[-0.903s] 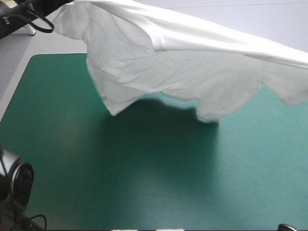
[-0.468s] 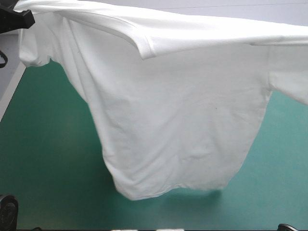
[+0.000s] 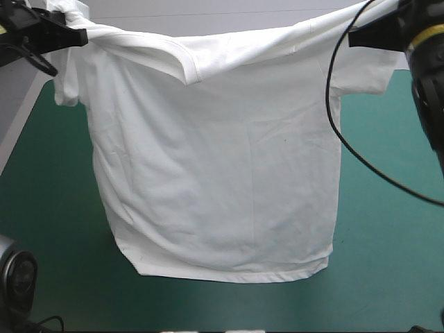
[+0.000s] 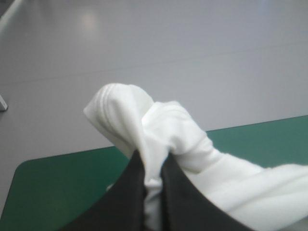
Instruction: Fold the cloth
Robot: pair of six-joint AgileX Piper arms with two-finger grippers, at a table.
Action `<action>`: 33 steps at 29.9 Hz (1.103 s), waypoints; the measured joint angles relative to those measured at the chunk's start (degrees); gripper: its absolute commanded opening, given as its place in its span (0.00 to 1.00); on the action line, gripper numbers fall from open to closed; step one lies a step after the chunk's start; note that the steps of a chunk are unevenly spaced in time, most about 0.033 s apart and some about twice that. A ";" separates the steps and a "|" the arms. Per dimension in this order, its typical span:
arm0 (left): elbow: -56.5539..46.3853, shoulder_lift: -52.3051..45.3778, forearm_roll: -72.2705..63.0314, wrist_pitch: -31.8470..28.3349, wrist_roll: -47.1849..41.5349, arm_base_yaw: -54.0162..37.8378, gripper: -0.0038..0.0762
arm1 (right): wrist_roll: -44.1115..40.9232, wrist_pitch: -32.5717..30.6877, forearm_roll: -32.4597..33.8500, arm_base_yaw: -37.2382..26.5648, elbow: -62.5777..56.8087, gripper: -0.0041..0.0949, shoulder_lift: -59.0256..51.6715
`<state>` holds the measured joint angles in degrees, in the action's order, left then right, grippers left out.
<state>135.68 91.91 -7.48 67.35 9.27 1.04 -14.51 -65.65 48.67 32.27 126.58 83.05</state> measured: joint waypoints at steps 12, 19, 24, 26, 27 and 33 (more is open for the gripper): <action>-2.28 22.08 1.16 -12.82 0.04 0.00 0.04 | 9.09 6.91 -34.10 -22.02 2.43 0.02 28.67; -2.33 33.68 0.29 -18.81 -0.01 0.00 0.18 | 7.86 13.55 -34.57 -22.07 2.43 0.12 40.08; -2.59 37.25 -1.28 -20.31 -0.01 0.00 0.63 | 6.19 16.66 -38.02 -22.75 2.37 0.74 42.83; -2.59 37.43 -1.64 -20.53 -0.01 0.00 0.76 | 6.03 17.16 -39.00 -23.19 2.62 0.91 42.77; -2.59 37.37 -1.79 -20.38 0.08 0.00 0.79 | 6.03 16.96 -39.05 -23.47 3.04 0.94 42.69; -0.63 34.12 -1.94 -11.91 0.94 0.00 0.75 | 6.20 10.00 -38.14 -23.82 7.10 0.85 39.64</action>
<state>135.06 126.03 -9.41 55.43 10.21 1.04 -8.31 -55.65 10.53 8.45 133.68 122.70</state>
